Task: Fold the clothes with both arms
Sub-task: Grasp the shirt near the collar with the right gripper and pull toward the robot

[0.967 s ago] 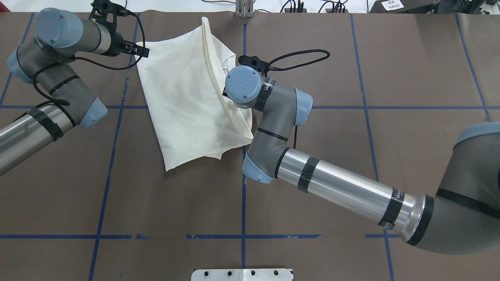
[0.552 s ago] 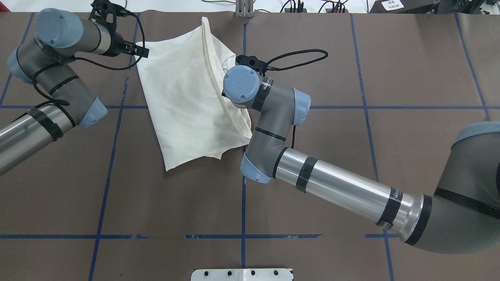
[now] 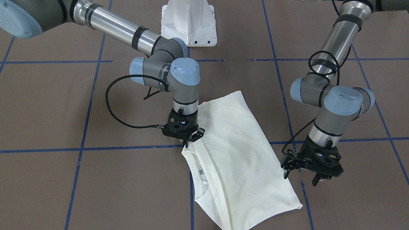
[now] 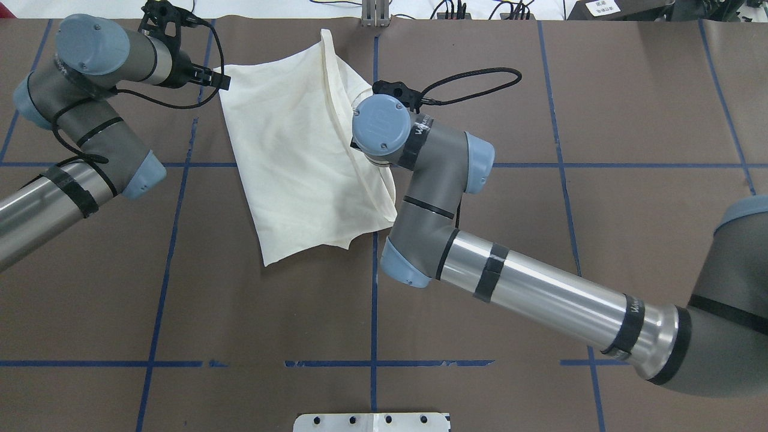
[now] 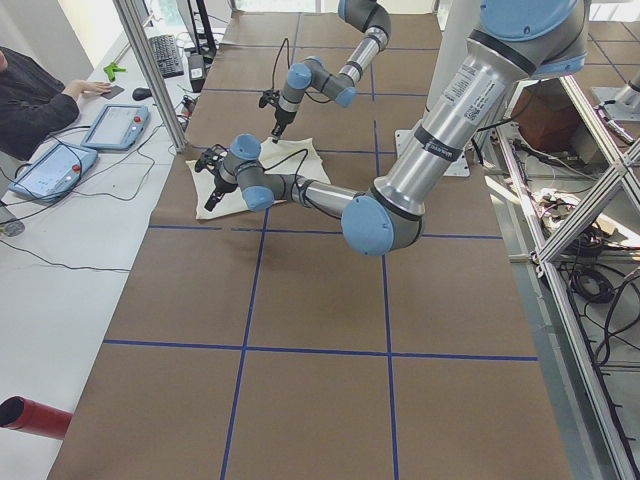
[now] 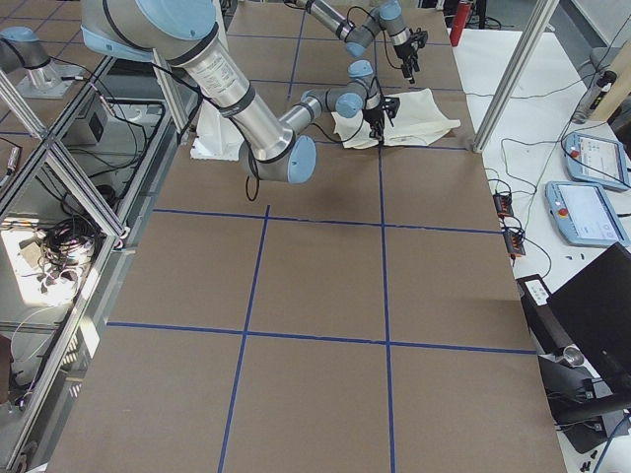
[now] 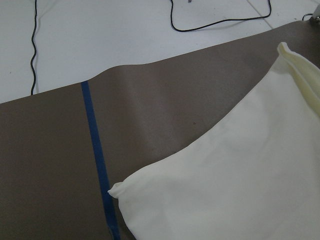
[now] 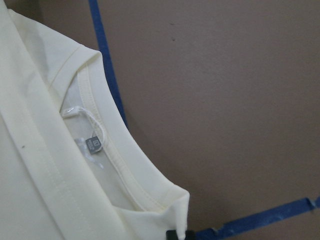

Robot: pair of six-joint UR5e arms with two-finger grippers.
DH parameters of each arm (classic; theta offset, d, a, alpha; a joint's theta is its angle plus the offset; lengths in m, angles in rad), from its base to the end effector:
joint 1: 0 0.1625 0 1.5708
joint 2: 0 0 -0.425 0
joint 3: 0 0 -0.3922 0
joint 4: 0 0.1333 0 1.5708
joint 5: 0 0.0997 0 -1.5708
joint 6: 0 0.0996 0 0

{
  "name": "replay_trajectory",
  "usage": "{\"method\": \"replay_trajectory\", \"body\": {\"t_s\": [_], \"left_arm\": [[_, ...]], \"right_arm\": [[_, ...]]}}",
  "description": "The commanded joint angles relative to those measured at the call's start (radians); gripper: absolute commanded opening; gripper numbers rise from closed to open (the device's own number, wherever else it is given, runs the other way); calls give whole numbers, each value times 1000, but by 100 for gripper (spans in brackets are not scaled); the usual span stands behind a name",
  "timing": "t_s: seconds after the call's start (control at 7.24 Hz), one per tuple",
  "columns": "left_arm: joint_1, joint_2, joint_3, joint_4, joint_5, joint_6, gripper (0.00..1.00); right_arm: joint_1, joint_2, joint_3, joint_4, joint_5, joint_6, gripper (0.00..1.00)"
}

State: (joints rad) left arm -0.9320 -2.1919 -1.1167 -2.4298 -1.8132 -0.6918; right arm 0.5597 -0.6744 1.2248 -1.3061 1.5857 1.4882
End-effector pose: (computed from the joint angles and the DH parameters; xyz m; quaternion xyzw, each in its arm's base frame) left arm 0.3703 -0.6821 0.4078 0.3183 0.3836 0.0364 0.8662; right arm -0.6140 -0.5402 0.2185 0.1186 -0.3782 0.2141 0.8928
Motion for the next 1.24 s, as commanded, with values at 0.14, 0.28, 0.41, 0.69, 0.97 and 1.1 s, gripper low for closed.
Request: {"method": "replay_trajectory", "body": {"t_s": [0.14, 0.28, 0.41, 0.69, 0.97, 1.1], "left_arm": [[2, 0, 0, 0, 0, 0, 100], [4, -2, 0, 0, 0, 0, 100], [4, -2, 0, 0, 0, -5, 100], [4, -3, 0, 0, -1, -18, 100], [7, -3, -2, 0, -2, -23, 100], [7, -3, -2, 0, -2, -23, 100]], "right_arm": [[-73, -349, 385, -15, -54, 1, 0], [-102, -400, 454, -15, -85, 7, 0], [-118, -433, 491, -15, -96, 10, 0], [-118, -427, 498, -15, -86, -23, 100], [-109, -427, 580, -100, -34, -268, 100], [-160, -436, 622, -129, -45, -310, 100]]}}
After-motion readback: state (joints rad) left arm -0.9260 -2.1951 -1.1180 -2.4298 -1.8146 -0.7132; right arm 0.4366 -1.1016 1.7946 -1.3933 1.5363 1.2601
